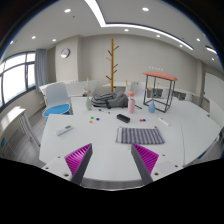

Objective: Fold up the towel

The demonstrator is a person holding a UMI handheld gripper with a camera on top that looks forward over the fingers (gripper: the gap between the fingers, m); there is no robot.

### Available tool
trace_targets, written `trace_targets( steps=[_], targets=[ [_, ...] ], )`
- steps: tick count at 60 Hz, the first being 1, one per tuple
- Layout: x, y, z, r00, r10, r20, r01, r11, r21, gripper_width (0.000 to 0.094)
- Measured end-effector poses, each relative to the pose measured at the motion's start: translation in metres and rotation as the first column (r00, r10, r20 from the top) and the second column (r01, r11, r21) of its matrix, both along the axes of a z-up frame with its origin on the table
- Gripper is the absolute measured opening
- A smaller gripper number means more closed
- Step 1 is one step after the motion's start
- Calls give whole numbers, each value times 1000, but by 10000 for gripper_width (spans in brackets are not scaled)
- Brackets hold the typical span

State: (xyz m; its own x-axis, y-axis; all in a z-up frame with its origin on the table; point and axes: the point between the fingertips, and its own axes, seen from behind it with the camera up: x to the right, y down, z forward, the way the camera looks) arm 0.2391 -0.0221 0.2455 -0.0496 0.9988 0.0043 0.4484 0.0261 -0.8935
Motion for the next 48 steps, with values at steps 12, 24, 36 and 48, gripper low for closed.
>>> trace_targets(
  steps=[12,24,36,48],
  targets=[
    [-104,-10,-79,1000,-16,-4,17,999,31,851],
    [-227,6,-149,996,-92,2,92,995,39,851],
    [-323,24,-215,991,-131,32,129,990,59,849],
    [-364,31,-260,983,-150,107,145,988,53,851]
  ],
)
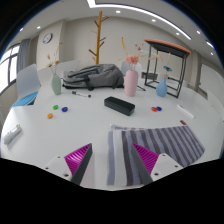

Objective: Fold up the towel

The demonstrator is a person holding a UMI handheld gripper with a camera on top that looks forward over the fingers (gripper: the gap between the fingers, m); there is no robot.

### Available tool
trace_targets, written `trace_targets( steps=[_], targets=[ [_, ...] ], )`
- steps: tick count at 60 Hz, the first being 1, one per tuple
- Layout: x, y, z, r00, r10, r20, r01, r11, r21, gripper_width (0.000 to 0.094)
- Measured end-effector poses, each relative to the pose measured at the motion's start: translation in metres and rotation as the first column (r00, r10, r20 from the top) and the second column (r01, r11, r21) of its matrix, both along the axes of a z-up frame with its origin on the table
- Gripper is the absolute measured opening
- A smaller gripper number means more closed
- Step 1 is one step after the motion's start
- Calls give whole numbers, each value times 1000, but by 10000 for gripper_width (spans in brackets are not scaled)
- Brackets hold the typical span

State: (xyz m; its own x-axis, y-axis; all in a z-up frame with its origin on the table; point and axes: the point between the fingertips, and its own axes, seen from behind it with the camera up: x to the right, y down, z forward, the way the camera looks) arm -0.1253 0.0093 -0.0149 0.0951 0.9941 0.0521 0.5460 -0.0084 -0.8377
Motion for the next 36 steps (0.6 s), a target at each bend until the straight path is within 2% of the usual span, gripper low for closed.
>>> trace_targets(
  steps=[6,8,9,11,14,15,16,18,22,25,30,36],
  targets=[
    [-10,-2,-2,1000,-2,1,2,1000,-23,817],
    [-11,-1,-5,1000,-6,20,7,1000,-27,769],
    [-11,-1,-6,1000,-13,26,14,1000,-27,716],
    [-11,6,-6,999,-32,32,33,999,-16,539],
    [-10,21,-5,996,-83,35,82,996,20,84],
    [-10,27,-4,993,-110,32,109,993,40,32],
    [-9,30,-4,991,-131,34,129,991,47,31],
    [-8,28,-7,991,-128,49,126,991,45,30],
    [-9,28,-5,992,-110,65,103,990,101,29],
    [-9,22,-6,991,-108,75,101,990,96,29],
    [-5,-6,-1,992,-61,111,59,998,17,28],
    [9,-43,34,993,-6,120,15,997,-80,29]
  ],
)
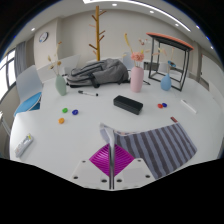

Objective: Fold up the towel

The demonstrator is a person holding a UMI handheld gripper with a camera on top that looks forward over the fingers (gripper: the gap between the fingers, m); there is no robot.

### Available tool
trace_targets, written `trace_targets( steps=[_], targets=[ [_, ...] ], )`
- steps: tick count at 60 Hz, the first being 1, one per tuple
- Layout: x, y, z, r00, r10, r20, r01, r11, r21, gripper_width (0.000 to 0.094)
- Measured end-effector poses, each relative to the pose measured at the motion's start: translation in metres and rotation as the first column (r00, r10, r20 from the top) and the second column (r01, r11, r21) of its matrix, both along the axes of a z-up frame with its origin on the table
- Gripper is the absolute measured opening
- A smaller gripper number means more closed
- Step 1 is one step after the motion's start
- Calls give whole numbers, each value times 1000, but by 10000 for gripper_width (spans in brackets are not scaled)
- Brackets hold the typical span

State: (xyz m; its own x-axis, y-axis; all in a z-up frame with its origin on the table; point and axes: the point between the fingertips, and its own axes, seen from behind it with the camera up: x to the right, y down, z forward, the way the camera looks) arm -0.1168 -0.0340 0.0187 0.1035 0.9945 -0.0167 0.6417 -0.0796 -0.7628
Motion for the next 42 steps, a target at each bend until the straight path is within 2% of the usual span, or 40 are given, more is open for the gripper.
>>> trace_targets(
  steps=[6,15,20,35,39,41,42],
  targets=[
    [9,-23,57,998,28,-52,-32,995,-94,28],
    [8,28,109,993,-34,-116,22,994,-106,29],
    [3,72,100,994,-53,-96,47,997,-66,28],
    [-5,152,26,999,-35,-9,35,999,20,50],
    [-1,155,15,1000,-15,13,15,1000,-4,163],
    [2,157,13,1000,-6,24,6,1000,-11,329],
    [4,158,15,1000,-2,26,2,1000,-10,455]
  ],
)
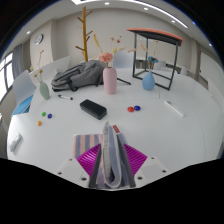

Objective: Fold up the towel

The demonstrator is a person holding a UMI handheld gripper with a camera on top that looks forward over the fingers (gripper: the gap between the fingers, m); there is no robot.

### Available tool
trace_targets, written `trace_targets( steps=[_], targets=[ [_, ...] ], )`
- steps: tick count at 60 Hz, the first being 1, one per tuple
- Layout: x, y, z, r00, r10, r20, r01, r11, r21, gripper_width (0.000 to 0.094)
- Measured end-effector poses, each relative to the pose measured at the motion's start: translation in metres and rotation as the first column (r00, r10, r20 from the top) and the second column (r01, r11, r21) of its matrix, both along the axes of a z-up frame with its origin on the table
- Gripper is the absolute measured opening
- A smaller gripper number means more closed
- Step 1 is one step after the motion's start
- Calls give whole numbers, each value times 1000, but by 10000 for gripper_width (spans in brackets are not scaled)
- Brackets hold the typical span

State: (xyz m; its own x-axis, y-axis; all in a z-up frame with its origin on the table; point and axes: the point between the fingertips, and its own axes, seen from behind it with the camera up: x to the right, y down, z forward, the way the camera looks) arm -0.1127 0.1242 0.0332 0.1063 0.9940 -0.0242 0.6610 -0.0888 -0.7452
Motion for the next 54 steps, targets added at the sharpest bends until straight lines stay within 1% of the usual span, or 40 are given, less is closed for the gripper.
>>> trace_targets(
  steps=[3,4,6,9,10,14,19,25,29,37,42,50,54],
  targets=[
    [5,2,11,1000,24,-14,-24,1000,17,873],
    [8,3,16,999,31,-19,-31,999,26,832],
    [14,6,29,999,36,-26,-35,999,39,803],
    [32,8,57,999,30,-40,-29,999,38,854],
    [38,8,67,999,28,-43,-27,999,34,857],
    [76,4,113,998,48,-40,-47,999,19,852],
    [135,10,176,999,35,-38,-34,999,10,851],
    [196,14,242,996,33,-84,-31,999,24,859],
    [227,17,274,993,38,-111,-32,998,50,860],
    [257,34,307,985,16,-171,4,993,117,852],
    [265,36,306,984,-1,-181,21,994,107,849],
    [275,42,290,986,-38,-163,57,992,111,849],
    [277,39,288,984,-48,-170,64,994,91,849]
  ],
)
